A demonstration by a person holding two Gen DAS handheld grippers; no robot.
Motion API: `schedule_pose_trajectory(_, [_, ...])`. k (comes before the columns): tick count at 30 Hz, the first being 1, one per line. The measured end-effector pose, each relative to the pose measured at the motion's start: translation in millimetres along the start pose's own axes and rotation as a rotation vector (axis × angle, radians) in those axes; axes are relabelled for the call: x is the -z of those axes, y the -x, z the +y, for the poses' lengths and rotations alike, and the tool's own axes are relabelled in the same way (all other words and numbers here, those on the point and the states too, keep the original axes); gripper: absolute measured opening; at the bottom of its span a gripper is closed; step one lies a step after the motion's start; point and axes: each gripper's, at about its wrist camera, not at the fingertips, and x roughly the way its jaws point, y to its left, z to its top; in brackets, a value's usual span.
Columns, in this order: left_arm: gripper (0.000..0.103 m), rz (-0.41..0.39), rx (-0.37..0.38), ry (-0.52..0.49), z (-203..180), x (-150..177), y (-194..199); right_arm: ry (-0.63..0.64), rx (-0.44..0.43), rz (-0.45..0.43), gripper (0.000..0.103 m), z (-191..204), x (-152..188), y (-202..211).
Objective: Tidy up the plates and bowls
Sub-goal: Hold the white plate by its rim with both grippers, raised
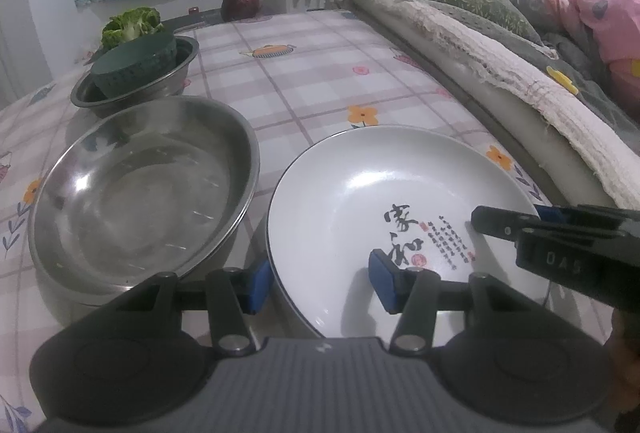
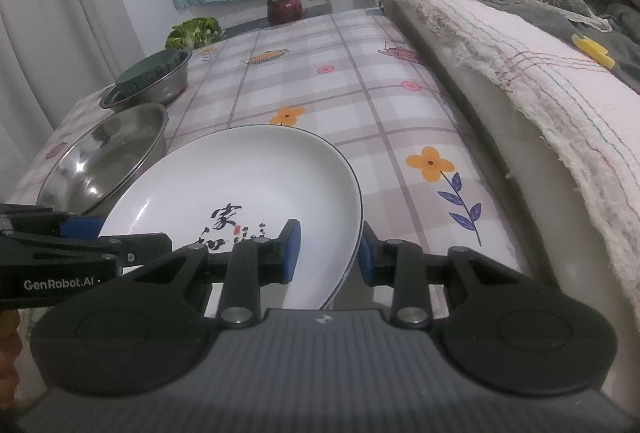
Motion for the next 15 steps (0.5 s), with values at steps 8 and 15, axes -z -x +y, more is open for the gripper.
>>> schedule_pose_trajectory(8, [0.052,-0.011,-0.004,0.001,-0.1,-1.5,2.1,0.001,0.001,-0.005,0.03,0.5,-0.1,3.2])
schedule_pose_trajectory(15, [0.052,-0.018,-0.004,-0.001,-0.3,-2.2,3.5,0.008,0.007,-0.015,0.03,1.4,-1.2,6.1])
